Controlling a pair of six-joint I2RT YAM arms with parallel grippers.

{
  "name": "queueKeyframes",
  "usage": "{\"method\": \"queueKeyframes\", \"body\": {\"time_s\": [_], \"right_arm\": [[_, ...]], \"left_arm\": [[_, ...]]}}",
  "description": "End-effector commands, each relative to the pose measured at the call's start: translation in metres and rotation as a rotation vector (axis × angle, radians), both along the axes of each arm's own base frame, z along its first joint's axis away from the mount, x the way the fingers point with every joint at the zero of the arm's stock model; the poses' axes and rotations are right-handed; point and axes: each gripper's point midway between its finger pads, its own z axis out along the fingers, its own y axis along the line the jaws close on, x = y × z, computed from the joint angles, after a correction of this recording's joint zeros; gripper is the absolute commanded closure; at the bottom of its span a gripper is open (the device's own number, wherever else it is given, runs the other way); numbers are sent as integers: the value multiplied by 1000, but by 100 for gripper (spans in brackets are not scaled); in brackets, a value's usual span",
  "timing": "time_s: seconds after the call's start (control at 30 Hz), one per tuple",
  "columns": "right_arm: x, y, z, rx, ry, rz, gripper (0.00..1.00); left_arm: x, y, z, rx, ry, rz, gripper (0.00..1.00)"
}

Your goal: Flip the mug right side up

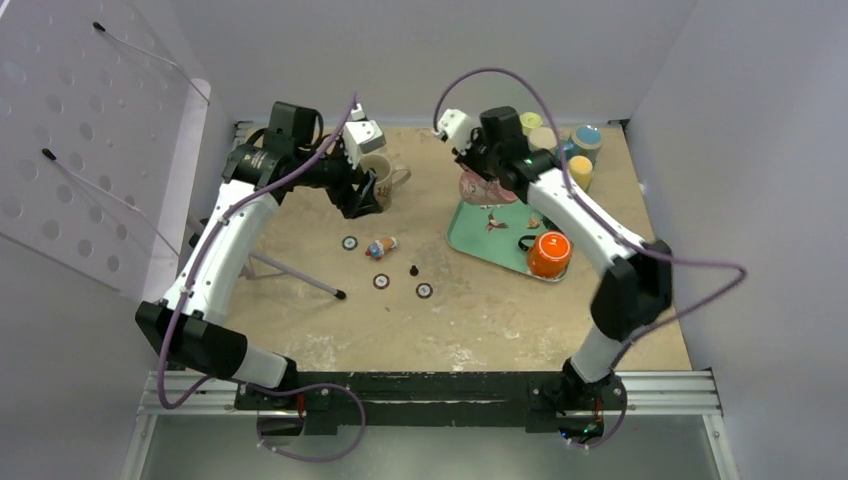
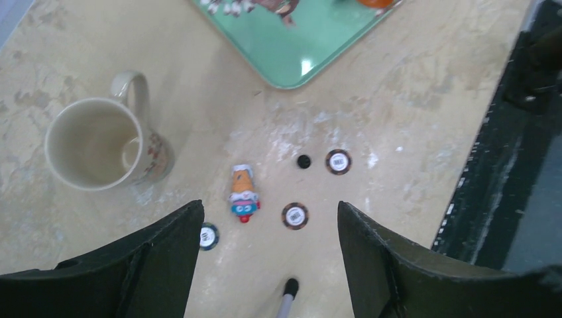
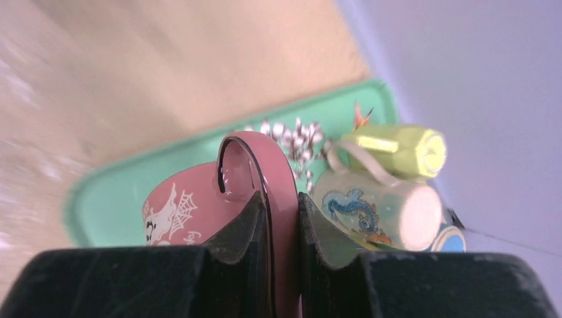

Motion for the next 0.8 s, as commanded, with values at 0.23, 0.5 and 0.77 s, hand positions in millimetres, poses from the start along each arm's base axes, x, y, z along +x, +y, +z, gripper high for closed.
{"method": "queueKeyframes", "body": {"time_s": [0.23, 0.5, 0.77], "right_arm": [[-151, 41, 261, 1238, -532, 290, 100], [-187, 65, 279, 1401, -517, 355, 100], [-188, 74, 287, 1444, -502, 386, 100]], "left_arm": [[-51, -47, 91, -410, 23, -208, 4], [-75, -74, 125, -567, 96, -337, 2], [-66, -94, 82, -511, 353, -291, 20]]}}
